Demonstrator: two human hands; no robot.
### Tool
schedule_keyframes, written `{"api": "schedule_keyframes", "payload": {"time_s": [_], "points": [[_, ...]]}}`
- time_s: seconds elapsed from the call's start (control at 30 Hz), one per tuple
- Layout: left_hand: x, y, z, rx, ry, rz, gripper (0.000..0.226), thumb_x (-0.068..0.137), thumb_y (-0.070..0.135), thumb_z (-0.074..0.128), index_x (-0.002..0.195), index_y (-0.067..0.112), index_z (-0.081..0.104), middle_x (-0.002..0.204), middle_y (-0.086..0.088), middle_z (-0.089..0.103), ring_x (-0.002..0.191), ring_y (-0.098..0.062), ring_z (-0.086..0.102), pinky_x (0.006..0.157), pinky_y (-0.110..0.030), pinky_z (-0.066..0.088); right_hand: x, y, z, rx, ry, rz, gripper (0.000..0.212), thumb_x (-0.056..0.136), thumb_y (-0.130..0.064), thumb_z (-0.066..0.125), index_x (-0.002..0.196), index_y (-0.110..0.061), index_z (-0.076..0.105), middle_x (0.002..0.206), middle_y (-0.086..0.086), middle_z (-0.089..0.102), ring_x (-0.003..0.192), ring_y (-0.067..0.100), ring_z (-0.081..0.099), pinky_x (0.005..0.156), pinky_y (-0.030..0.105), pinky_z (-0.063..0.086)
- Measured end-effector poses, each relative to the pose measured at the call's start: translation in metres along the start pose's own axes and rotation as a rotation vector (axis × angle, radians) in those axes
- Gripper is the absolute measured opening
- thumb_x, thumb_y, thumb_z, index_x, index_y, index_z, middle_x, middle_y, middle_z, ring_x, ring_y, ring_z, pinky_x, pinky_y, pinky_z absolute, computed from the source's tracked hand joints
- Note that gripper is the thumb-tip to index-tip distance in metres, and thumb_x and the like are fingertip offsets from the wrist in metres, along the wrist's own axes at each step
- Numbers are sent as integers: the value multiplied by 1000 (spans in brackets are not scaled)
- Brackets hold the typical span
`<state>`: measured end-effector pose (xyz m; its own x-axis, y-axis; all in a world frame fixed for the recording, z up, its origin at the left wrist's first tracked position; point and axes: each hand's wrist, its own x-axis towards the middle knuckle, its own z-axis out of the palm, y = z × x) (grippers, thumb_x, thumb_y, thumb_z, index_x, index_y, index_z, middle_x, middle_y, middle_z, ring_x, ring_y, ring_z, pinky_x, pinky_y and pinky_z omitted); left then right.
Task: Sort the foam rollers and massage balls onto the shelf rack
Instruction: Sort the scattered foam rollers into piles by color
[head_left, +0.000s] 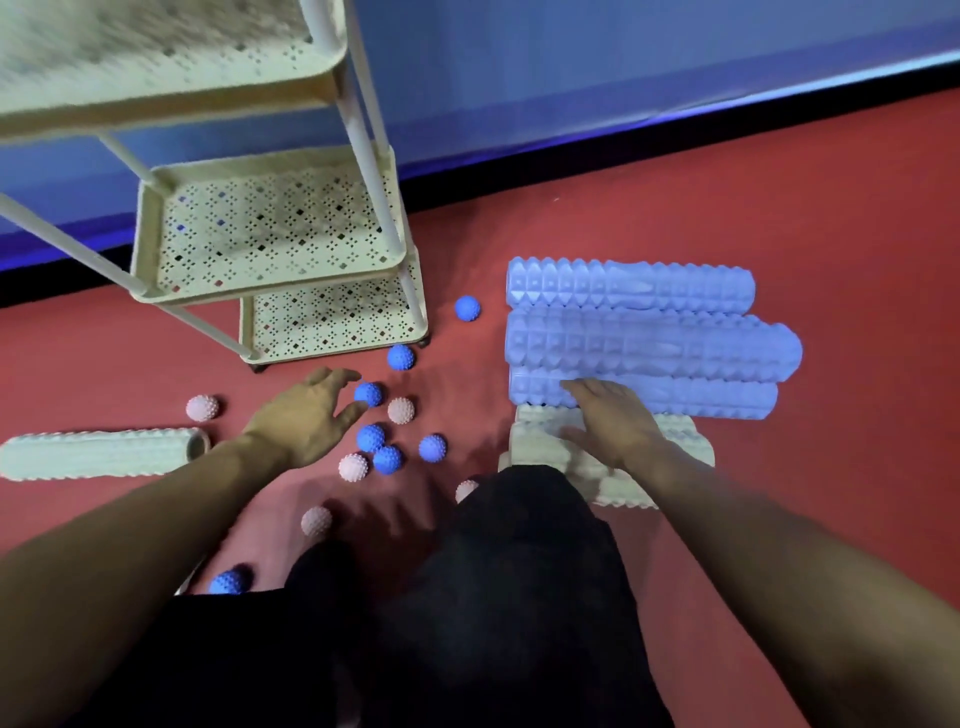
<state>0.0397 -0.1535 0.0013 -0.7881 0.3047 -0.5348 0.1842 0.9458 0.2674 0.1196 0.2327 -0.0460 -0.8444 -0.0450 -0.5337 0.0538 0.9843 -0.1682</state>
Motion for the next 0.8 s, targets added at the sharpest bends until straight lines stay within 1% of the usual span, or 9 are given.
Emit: {"api": "schedule_keyframes", "payload": {"time_s": [0.07, 0.1, 0.17, 0.2, 0.3, 0.43, 0.53, 0.63, 0.8], "points": [[-7, -5, -14, 26, 30, 12, 53, 99, 54, 41, 143, 25, 39, 139, -6, 48, 122, -29, 55, 103, -44, 44, 3, -27, -34, 43, 64, -55, 66, 95, -52, 55, 152, -24, 35, 152, -3, 42, 140, 21, 39, 114, 35, 29], [-11, -10, -24, 40, 49, 12, 54, 99, 53, 42, 144, 23, 40, 139, -6, 48, 123, -31, 55, 103, -44, 44, 4, -42, -51, 64, 80, -83, 61, 96, -50, 55, 149, -24, 39, 147, -3, 47, 134, 23, 45, 109, 36, 34], [-20, -26, -47, 42, 88, 2, 53, 99, 51, 45, 143, 20, 43, 139, -7, 48, 122, -33, 56, 104, -45, 44, 8, -77, -83, 69, 60, -137, 54, 97, -47, 53, 144, -23, 44, 137, -1, 54, 122, 27, 54, 98, 37, 44], [-26, -37, -58, 27, 107, -6, 52, 99, 49, 47, 142, 19, 45, 139, -7, 49, 122, -33, 56, 104, -44, 43, 10, -97, -97, 42, 42, -167, 55, 97, -48, 53, 145, -23, 43, 135, 2, 55, 120, 28, 56, 96, 38, 46], [-50, -77, -87, -30, 141, -51, 48, 99, 44, 50, 139, 17, 49, 138, -8, 51, 120, -29, 58, 103, -35, 42, 18, -164, -129, -51, -22, -249, 53, 96, -48, 53, 142, -23, 47, 133, 5, 58, 120, 30, 58, 98, 42, 48], [-88, -148, -95, -59, 23, -207, 43, 100, 42, 51, 134, 17, 55, 133, -7, 61, 118, -25, 58, 96, -29, 42, 30, -259, -141, -229, -211, -328, 50, 96, -48, 53, 134, -17, 57, 135, 8, 59, 122, 29, 56, 102, 38, 46], [-114, -212, -71, -115, -65, -329, 43, 99, 42, 51, 134, 17, 55, 132, -7, 62, 118, -26, 58, 101, -33, 44, 37, -321, -135, -280, -270, -382, 51, 98, -45, 53, 137, -13, 56, 137, 11, 59, 123, 29, 56, 101, 34, 45], [-138, -265, -26, -200, -122, -413, 45, 99, 42, 51, 136, 18, 52, 137, -7, 58, 121, -26, 56, 103, -37, 44, 50, -368, -115, -300, -298, -409, 55, 96, -48, 54, 142, -16, 52, 143, 8, 55, 128, 26, 53, 106, 34, 42], [-150, -307, 58, -380, -154, -514, 53, 96, 46, 56, 141, 19, 47, 140, -6, 55, 121, -25, 56, 104, -36, 43, 63, -428, -77, -333, -365, -454, 57, 98, -47, 53, 146, -15, 47, 149, 6, 49, 134, 24, 47, 111, 32, 37]]}}
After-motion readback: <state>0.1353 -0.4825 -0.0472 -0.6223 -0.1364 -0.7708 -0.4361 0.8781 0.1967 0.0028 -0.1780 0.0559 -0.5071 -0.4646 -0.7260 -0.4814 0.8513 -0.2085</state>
